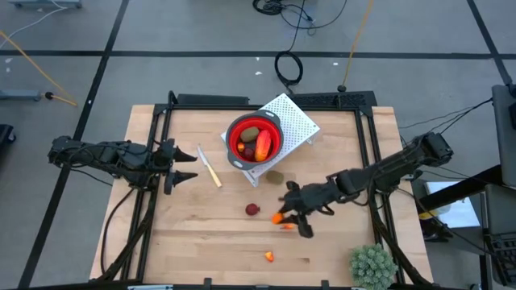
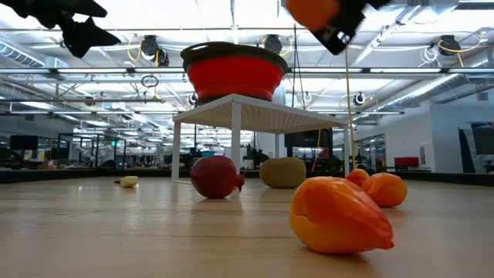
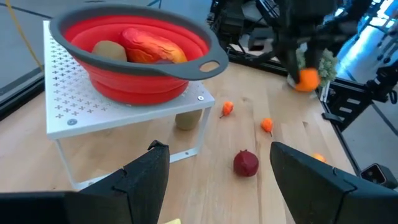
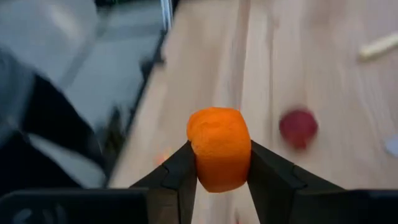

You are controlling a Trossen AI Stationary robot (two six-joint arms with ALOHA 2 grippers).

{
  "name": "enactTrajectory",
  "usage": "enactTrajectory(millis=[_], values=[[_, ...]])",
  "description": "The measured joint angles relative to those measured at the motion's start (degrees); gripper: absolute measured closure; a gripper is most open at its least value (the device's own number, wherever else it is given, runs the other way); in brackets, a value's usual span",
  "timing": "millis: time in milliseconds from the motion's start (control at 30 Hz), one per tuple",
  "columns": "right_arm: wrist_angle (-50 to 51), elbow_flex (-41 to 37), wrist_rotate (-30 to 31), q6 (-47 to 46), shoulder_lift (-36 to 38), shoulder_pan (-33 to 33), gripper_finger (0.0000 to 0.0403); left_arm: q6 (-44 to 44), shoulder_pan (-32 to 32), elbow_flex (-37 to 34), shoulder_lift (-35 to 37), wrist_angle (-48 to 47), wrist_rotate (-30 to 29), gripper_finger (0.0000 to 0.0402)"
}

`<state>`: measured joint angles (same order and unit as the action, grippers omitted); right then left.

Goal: Pick & Place Fruit
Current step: Put the tangerine into the red strainer bowl on the shelf

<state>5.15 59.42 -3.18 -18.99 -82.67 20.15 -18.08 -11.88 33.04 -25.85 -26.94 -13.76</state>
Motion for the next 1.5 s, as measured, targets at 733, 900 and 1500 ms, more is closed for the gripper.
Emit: enactTrajectory(millis=[733, 900, 1500], values=[[-24.1, 0.0, 0.4, -41.7, -0.1, -6.9, 0.0287, 1.0, 0.0, 0.0, 0.0, -0.3, 6.3, 0.0124], [-24.2, 0.0, 0.4, -55.7, -0.1, -9.0, 0.0287, -0.3, 0.0, 0.0, 0.0, -0.3, 6.3, 0.0124], [-28.0, 0.0, 0.2, -64.4, -0.1, -10.4, 0.0287, 0.0, 0.0, 0.0, 0.0, -0.3, 6.2, 0.0124]])
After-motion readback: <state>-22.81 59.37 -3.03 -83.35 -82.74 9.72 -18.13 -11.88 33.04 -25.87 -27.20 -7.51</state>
